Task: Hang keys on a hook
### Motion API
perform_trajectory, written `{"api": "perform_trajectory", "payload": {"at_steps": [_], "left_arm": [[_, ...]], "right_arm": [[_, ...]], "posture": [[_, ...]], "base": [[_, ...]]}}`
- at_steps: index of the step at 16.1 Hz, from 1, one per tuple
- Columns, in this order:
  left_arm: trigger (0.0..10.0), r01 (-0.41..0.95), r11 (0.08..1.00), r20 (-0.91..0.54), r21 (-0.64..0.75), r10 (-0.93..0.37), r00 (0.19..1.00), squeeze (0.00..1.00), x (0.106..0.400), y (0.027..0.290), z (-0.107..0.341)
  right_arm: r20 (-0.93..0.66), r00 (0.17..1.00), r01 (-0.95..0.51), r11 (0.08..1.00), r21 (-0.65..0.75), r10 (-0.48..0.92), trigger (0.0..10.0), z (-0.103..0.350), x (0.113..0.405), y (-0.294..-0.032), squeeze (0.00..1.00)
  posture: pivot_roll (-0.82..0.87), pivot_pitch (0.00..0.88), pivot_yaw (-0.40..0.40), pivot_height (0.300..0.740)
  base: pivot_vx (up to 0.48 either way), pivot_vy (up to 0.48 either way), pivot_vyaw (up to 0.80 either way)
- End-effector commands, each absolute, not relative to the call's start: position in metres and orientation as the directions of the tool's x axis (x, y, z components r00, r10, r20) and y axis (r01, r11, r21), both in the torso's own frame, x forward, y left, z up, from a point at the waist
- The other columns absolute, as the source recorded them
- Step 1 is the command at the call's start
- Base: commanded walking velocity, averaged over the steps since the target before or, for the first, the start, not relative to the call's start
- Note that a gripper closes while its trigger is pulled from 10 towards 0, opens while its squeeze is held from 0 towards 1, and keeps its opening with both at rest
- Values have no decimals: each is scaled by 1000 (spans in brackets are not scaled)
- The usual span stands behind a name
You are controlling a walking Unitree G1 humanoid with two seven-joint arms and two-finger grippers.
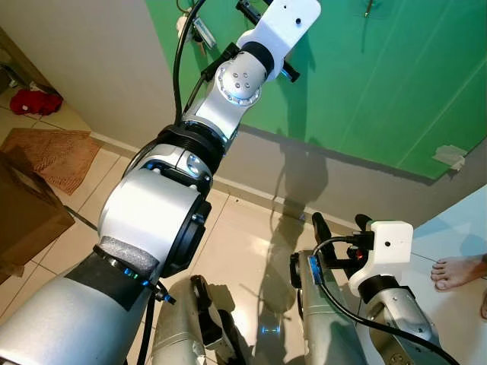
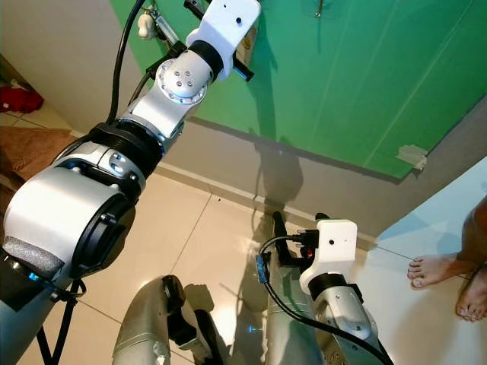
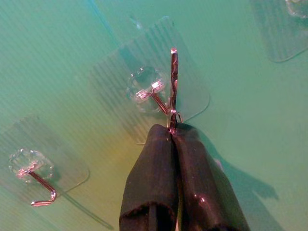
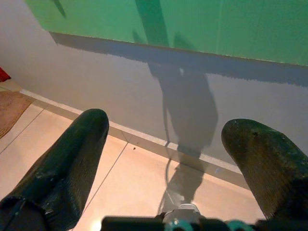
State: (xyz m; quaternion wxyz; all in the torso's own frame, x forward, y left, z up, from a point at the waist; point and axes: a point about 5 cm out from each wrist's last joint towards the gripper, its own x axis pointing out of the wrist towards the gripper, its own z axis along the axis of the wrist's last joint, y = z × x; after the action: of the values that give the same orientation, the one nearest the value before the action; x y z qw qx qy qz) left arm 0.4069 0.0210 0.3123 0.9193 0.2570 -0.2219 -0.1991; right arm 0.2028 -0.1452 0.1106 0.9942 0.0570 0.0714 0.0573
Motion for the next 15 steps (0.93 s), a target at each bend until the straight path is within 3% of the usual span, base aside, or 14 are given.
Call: {"api": "perform_trajectory", "payload": {"at_steps": [1, 8, 15], "left_arm": [[0, 254, 777, 304, 576, -492, 816, 0, 406, 17, 319], [0, 271, 769, 276, 579, -498, 822, 0, 407, 19, 308], [0, 343, 643, 168, 685, -597, 785, 0, 402, 9, 284]], "right_arm": [[-137, 984, -98, 988, 122, 114, 10000, 110, 202, -146, 0], [-141, 983, -98, 987, 127, 116, 10000, 109, 202, -145, 0], [-148, 981, -108, 986, 126, 127, 10000, 108, 201, -145, 0]], "posture": [[-465, 241, 141, 592], [-458, 249, 136, 592], [-453, 256, 128, 592]], "base": [[0, 0, 0], [0, 0, 0], [0, 0, 0]]}}
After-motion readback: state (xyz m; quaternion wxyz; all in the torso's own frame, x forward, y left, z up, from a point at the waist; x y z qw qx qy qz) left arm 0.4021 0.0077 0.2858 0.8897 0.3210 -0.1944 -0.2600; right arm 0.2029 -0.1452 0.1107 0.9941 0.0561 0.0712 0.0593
